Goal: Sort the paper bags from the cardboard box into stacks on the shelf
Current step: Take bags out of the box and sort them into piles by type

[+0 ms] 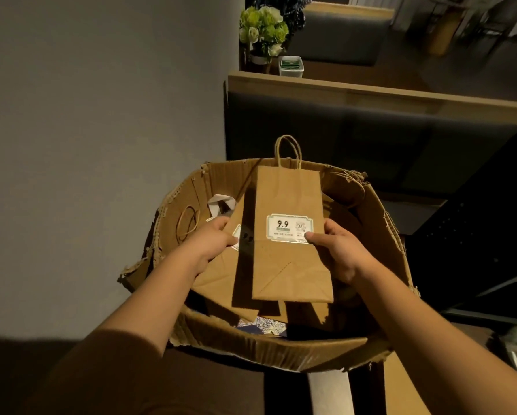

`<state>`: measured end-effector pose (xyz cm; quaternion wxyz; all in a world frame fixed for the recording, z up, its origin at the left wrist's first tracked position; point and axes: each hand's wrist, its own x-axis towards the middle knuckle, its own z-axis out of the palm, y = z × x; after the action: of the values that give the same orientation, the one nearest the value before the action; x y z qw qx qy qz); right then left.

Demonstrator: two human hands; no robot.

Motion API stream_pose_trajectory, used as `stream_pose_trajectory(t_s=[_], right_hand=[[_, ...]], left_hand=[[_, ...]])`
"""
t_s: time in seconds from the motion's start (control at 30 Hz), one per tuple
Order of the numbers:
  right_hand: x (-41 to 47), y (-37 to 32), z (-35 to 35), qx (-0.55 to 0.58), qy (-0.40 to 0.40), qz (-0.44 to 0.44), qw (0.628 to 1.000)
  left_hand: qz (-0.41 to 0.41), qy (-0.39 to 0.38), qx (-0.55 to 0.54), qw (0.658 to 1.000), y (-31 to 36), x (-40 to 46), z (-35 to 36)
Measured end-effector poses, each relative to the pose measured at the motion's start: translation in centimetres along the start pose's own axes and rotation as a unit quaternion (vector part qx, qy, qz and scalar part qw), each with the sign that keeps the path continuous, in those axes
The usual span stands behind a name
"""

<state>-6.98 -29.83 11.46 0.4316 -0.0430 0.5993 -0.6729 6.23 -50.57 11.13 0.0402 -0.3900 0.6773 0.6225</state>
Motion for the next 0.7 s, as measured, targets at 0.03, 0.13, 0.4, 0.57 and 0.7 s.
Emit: stream_pose_trajectory(t_s=[0.03, 0.13, 0.4, 0.57, 0.7], right_hand=[[0.2, -0.1, 0.6, -0.012, -0.003, 0.014, 1.0], [0.6, 0.5, 2.9, -0.072, 0.064, 0.049, 0.994], [0.8, 1.8, 4.6, -0.068, 0.121, 0.005, 0.99], [0.6, 0.8, 4.6, -0.065, 0.009, -0.024, 0.998], [2.8, 0.4, 1.8, -0.194, 0.12, 0.023, 0.973]], left_hand=[[0.005, -0.01, -0.023, 1.0, 0.1, -0.2, 0.4], [0.025, -0.026, -0.096, 0.995, 0.3, -0.7, 1.2], [0.029, -0.002, -0.217, 0.976, 0.6, -2.1, 1.3], [0.026, 0.001, -0.126, 0.992, 0.4, -2.6, 0.8], [0.106, 0.115, -0.014, 0.988, 0.8, -1.6, -1.6]])
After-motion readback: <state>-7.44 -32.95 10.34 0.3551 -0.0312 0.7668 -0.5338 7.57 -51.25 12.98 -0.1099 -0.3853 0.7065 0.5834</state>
